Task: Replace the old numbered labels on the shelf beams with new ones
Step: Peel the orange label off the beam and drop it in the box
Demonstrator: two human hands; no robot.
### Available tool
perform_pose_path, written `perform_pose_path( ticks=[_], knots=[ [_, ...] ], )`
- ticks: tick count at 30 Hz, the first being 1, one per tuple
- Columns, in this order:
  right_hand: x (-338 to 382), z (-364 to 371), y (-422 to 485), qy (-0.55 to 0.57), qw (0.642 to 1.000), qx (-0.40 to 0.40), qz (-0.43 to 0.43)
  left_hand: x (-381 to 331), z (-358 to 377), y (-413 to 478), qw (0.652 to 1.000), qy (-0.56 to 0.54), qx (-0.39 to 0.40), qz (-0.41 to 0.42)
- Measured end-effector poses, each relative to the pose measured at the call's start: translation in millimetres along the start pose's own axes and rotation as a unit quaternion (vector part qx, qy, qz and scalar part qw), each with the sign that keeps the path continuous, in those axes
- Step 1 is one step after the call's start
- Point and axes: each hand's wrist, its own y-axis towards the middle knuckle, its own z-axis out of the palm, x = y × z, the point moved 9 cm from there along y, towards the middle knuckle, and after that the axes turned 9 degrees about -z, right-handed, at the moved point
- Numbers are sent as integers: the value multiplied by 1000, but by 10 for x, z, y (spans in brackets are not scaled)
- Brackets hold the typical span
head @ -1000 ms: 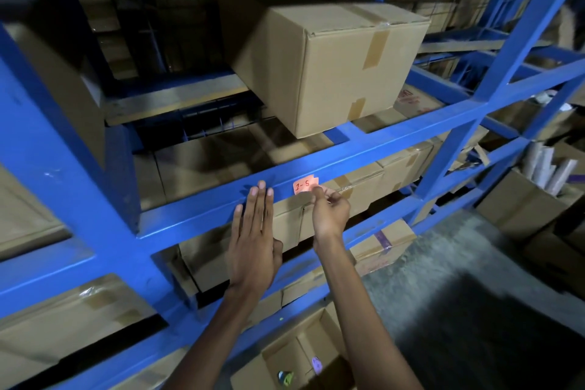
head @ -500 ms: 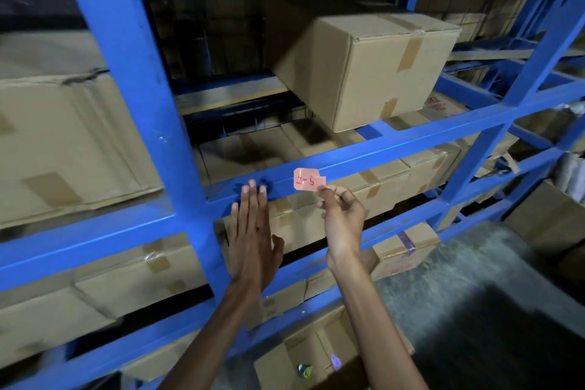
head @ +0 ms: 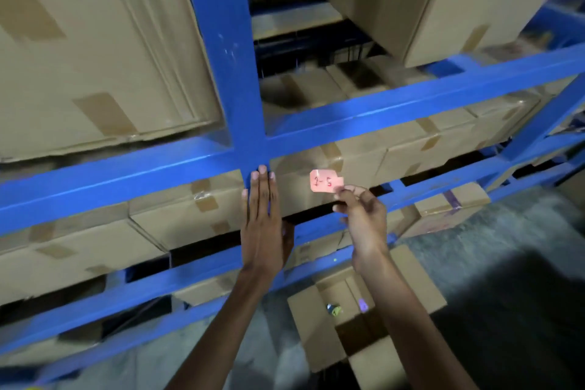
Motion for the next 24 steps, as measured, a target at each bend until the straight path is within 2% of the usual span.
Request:
perform_pose_path(
  ticks=[5, 11, 19, 24],
  knots=[
    [-865, -310, 85, -29, 997, -15, 70, 136, 632, -256, 998, -35, 24, -39],
    [-2427, -750, 213, -92, 982, -20, 163, 356, 1567, -658, 994, -63, 31, -85],
    [-4323, -1322, 210, -67, 955, -51, 283, 561, 2828, -1139, 988, -84, 64, -113],
    [-5249, -1939, 284, -102, 931, -119, 330, 620, 3630, -1450, 984, -64, 103, -132]
  ],
)
